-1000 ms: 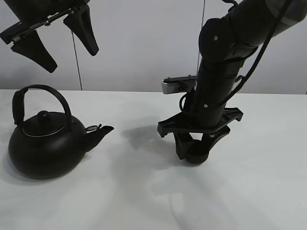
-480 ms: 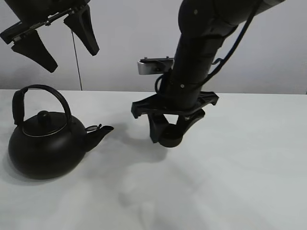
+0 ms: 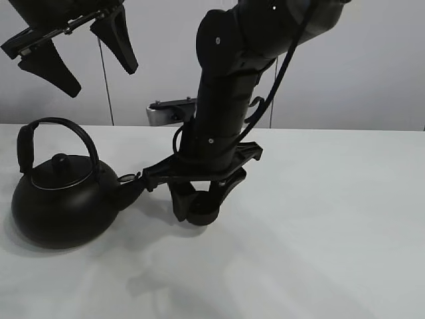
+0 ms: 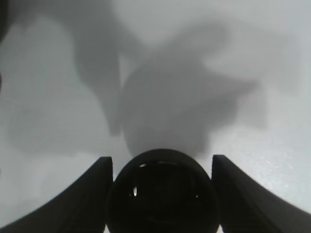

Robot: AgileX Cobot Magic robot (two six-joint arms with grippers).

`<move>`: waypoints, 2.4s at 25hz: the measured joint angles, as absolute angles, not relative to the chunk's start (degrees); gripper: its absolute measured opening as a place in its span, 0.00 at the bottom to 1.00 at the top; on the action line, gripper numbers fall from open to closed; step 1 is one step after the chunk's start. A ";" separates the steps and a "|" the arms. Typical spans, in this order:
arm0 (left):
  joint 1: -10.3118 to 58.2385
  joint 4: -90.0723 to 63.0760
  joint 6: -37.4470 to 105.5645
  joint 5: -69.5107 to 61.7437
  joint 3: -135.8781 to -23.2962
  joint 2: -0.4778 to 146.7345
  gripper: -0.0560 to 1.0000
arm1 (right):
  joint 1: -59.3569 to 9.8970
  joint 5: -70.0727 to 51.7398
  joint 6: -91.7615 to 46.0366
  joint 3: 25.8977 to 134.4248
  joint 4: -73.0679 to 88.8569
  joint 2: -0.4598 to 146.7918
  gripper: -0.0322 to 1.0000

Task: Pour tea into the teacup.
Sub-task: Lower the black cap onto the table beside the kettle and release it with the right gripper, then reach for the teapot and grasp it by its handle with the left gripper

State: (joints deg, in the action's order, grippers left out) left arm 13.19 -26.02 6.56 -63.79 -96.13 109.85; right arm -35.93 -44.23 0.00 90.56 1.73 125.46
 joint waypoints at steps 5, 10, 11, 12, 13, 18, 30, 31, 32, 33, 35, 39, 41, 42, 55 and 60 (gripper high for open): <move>13.19 -26.02 6.56 -63.70 -96.13 109.85 0.68 | -37.39 -44.17 0.00 90.93 1.73 127.37 0.42; 13.19 -26.02 6.56 -63.65 -96.13 109.85 0.68 | -37.39 -44.24 0.00 91.38 1.73 127.92 0.42; 13.19 -26.02 6.56 -63.63 -96.13 109.85 0.68 | -37.39 -44.39 0.00 91.45 1.73 127.92 0.42; 13.19 -26.02 6.56 -63.63 -96.13 109.85 0.68 | -37.39 -44.60 0.00 91.65 1.79 127.98 0.42; 13.19 -26.02 6.56 -63.63 -96.13 109.85 0.68 | -37.39 -44.66 0.00 91.81 1.92 128.02 0.44; 13.19 -26.02 6.56 -63.63 -96.13 109.85 0.68 | -37.39 -47.49 -0.44 94.84 1.97 128.56 0.62; 13.19 -25.97 6.56 -63.63 -96.13 109.85 0.68 | -27.96 -60.52 -0.92 97.95 -0.89 123.13 0.63; 13.19 -25.97 6.56 -63.63 -96.13 109.85 0.68 | -25.54 -60.80 -0.92 97.95 -1.17 121.89 0.63; 13.19 -25.97 6.56 -63.63 -96.13 109.85 0.68 | -23.42 -61.10 -0.93 97.95 -1.48 120.87 0.63; 13.19 -25.97 6.56 -63.63 -96.13 109.85 0.68 | -20.71 -61.72 -1.11 97.95 -1.89 119.75 0.63; 13.19 -25.97 6.56 -63.63 -96.13 109.85 0.68 | -15.49 -63.19 -1.44 97.95 -2.62 117.95 0.63; 13.19 -25.97 6.56 -63.63 -96.13 109.85 0.68 | -5.40 -68.11 -2.62 97.95 -3.79 116.47 0.63; 13.19 -25.97 6.56 -63.63 -96.13 109.85 0.68 | -1.74 -69.22 -2.83 97.66 -3.84 115.33 0.63; 13.19 -25.97 6.56 -63.63 -96.13 109.85 0.68 | -0.35 -69.30 -2.88 97.15 -3.89 114.19 0.63; 13.19 -25.97 6.56 -63.63 -96.13 109.85 0.68 | 4.36 -70.44 -2.32 74.65 -0.55 74.72 0.61; 13.19 -25.97 6.56 -63.63 -96.13 109.85 0.68 | 4.36 -69.12 -2.19 63.51 0.50 50.83 0.61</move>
State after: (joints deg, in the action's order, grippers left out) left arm 13.19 -25.97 6.56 -63.63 -96.13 109.85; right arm 4.36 -69.12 -2.19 63.51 0.50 50.83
